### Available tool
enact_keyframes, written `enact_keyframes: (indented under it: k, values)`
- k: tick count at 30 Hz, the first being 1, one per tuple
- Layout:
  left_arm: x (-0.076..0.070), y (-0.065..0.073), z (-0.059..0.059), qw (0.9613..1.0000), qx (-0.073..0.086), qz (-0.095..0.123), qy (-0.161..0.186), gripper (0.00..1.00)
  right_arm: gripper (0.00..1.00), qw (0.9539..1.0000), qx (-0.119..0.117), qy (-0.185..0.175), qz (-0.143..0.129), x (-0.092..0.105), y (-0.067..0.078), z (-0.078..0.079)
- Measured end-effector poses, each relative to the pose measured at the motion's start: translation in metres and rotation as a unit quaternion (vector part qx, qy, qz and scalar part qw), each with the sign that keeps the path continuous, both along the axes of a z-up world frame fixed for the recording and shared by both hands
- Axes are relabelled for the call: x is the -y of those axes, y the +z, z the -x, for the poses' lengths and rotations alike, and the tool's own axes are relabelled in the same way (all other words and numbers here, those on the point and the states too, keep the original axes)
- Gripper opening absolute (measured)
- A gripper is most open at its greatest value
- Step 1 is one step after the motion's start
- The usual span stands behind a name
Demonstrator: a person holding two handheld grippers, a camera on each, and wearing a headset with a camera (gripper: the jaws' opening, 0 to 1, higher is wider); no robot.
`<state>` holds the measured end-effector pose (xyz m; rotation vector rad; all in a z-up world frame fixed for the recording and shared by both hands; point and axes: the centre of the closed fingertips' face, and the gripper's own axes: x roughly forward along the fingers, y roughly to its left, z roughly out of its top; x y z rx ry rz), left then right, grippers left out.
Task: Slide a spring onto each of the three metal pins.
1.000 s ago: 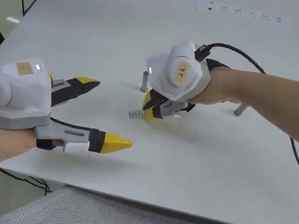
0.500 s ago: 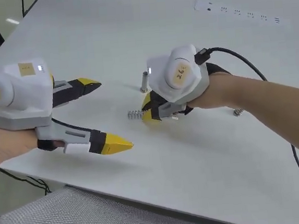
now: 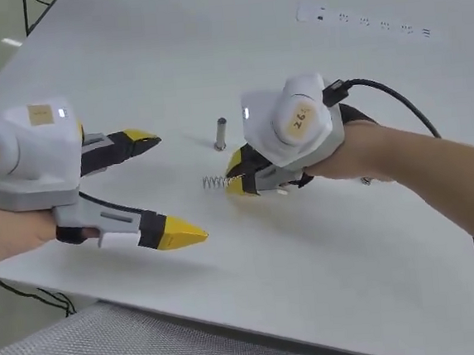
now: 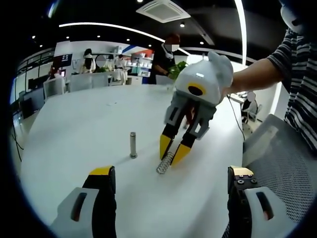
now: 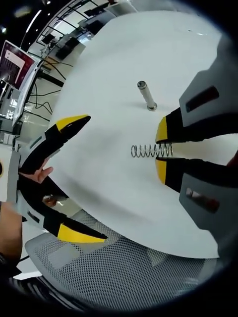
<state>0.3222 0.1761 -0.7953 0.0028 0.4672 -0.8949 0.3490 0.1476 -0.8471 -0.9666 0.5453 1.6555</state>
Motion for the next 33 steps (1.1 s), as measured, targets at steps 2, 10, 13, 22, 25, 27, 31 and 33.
enact_keyframes:
  k: [2,10,13,22,25,27,31,33]
  values:
    - [0.004,0.0,0.0,1.0,0.0,0.001,-0.007,0.92,0.13,1.0,-0.002,-0.006,-0.006,0.004,0.004,0.002]
    - [0.022,0.002,-0.002,0.9992,0.0,0.003,-0.041,0.88,0.13,0.9995,0.002,-0.025,-0.019,0.021,0.017,0.004]
    - [0.026,0.001,-0.006,0.9989,0.002,0.001,-0.047,0.88,0.13,0.999,0.001,-0.038,-0.024,0.028,0.021,0.004]
    - [0.039,0.001,-0.01,0.9977,0.0,0.001,-0.068,0.85,0.13,0.9966,0.006,-0.07,-0.043,0.046,0.035,0.005]
    - [0.044,-0.001,-0.008,0.9967,-0.011,0.003,-0.08,0.82,0.13,0.9957,0.004,-0.079,-0.048,0.049,0.039,0.007]
    - [0.048,-0.001,-0.005,0.9957,-0.015,0.004,-0.092,0.78,0.13,0.9956,0.006,-0.081,-0.047,0.051,0.04,0.009]
    - [0.053,0.001,-0.005,0.9949,-0.011,0.009,-0.1,0.67,0.13,0.9961,0.01,-0.076,-0.043,0.054,0.041,0.013]
    - [0.056,0.001,-0.006,0.9943,-0.014,0.018,-0.104,0.62,0.13,0.9962,0.012,-0.074,-0.044,0.055,0.042,0.015]
